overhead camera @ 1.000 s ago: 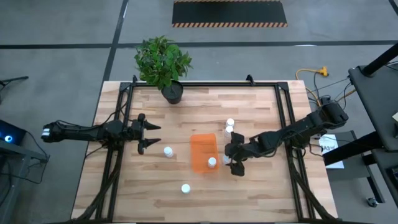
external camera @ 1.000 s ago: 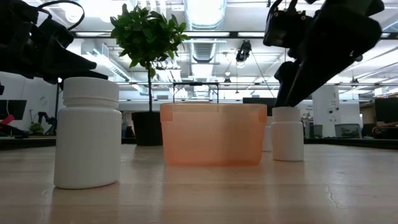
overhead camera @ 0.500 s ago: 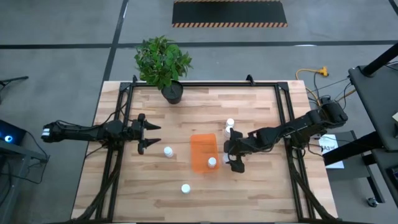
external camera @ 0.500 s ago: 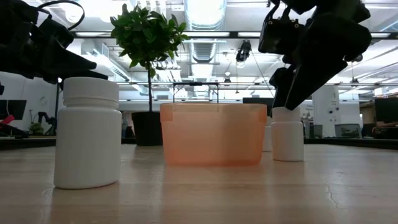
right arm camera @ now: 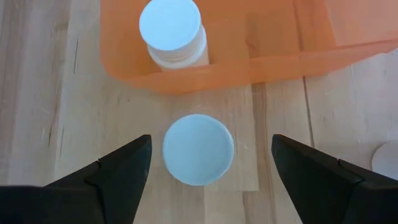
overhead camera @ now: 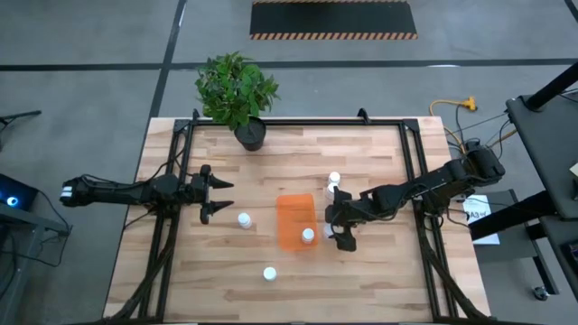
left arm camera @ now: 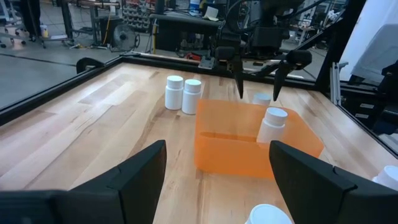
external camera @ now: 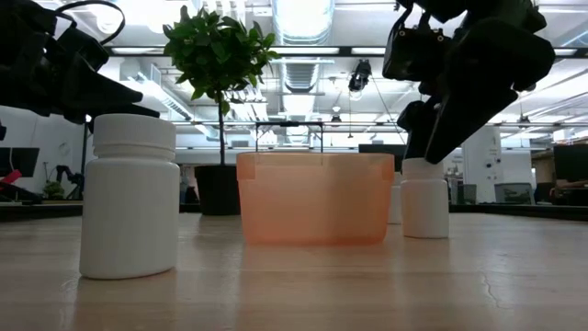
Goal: Pick and place pill bottles into a basket
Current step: Put the white pill bottle into the orange container
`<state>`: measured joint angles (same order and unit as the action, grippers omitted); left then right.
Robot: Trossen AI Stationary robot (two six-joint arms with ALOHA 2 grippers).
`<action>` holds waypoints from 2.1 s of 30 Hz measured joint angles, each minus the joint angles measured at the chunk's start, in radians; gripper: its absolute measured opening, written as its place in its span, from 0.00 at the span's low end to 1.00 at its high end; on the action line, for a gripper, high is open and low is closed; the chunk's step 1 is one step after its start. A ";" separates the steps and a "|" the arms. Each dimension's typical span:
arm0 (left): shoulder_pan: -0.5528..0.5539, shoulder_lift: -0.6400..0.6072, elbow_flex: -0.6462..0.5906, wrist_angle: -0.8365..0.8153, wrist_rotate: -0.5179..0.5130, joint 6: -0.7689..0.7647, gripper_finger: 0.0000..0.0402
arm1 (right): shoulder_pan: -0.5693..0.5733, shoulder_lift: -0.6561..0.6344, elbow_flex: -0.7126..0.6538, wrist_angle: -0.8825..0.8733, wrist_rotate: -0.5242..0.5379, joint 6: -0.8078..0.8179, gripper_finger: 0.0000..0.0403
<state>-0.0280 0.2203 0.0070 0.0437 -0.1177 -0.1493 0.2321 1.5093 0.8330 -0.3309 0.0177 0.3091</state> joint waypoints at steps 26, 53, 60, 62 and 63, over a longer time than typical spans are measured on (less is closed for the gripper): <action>0.000 0.000 0.000 0.000 0.000 0.000 0.67 | -0.005 -0.002 0.051 -0.053 -0.003 0.002 0.33; 0.000 0.000 0.000 0.000 0.000 0.000 0.67 | -0.101 0.110 0.459 -0.341 0.007 -0.038 0.33; 0.000 0.000 0.000 0.000 0.000 0.000 0.67 | -0.101 0.196 0.554 -0.343 0.006 -0.085 0.33; 0.000 0.000 0.000 0.000 0.000 0.000 0.67 | -0.101 0.207 0.554 -0.343 0.004 -0.087 0.33; 0.000 0.000 0.000 0.000 0.000 0.000 0.67 | -0.101 0.208 0.549 -0.338 0.004 -0.089 0.33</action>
<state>-0.0283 0.2199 0.0069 0.0433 -0.1177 -0.1493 0.1314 1.7176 1.3819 -0.6689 0.0219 0.2205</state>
